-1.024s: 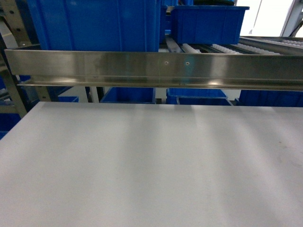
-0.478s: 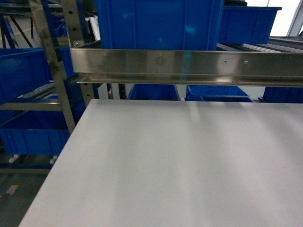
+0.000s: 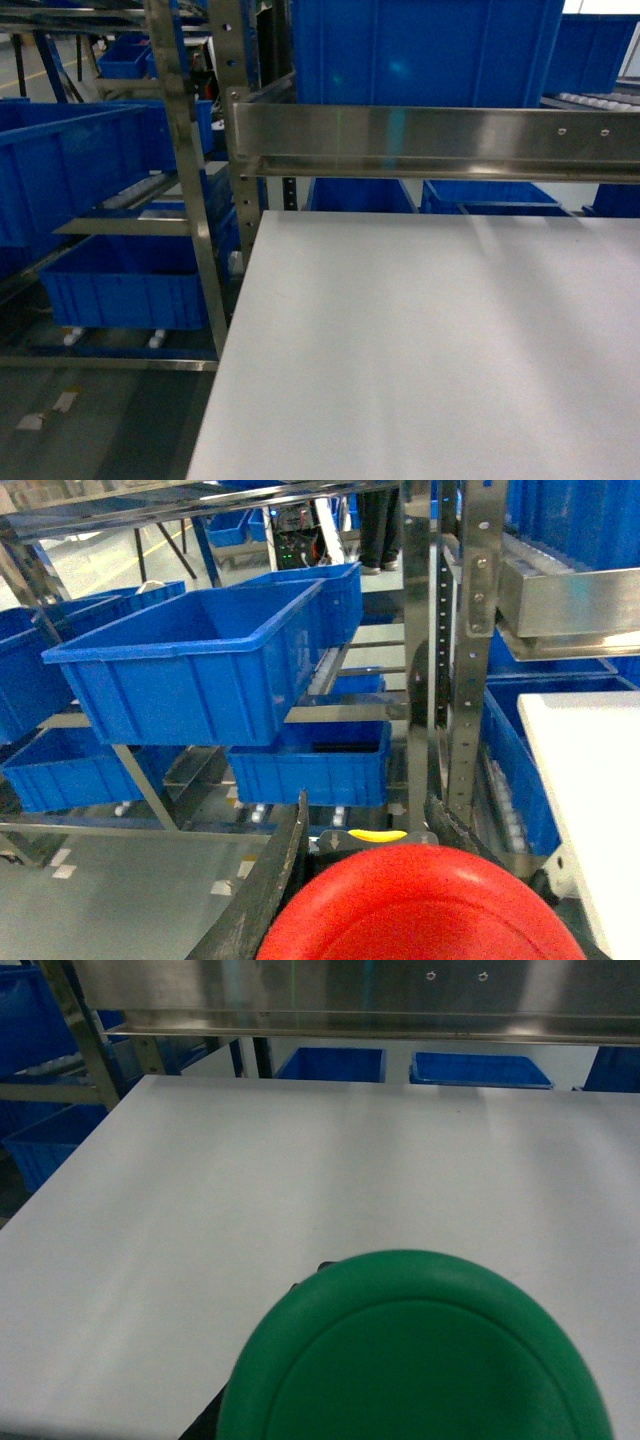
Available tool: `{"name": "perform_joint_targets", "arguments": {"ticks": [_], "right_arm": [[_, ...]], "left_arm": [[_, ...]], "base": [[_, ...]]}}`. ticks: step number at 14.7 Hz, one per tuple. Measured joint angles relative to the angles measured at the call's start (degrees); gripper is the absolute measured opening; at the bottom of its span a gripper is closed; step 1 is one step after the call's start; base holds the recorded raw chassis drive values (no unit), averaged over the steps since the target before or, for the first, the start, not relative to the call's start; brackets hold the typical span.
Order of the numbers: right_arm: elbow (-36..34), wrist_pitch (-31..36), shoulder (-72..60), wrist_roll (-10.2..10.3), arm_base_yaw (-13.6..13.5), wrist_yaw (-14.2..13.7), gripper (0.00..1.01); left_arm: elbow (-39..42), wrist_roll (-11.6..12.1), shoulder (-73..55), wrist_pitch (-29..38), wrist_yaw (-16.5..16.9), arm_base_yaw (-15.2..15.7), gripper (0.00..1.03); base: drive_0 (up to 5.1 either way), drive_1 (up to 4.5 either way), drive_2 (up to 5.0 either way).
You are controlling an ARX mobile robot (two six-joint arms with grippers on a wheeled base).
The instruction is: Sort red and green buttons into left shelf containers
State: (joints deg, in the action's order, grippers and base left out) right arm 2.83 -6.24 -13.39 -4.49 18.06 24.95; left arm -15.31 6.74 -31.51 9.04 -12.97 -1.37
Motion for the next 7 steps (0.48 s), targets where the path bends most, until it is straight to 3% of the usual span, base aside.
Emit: {"name": "perform_joint_targets", "arguments": {"ticks": [7], "right_arm": [[0.0, 0.0, 0.0, 0.0, 0.0, 0.0, 0.27]], "left_arm": [[0.0, 0.0, 0.0, 0.0, 0.0, 0.0, 0.27]], "base": [[-5.0, 2.42, 2.4]]}}
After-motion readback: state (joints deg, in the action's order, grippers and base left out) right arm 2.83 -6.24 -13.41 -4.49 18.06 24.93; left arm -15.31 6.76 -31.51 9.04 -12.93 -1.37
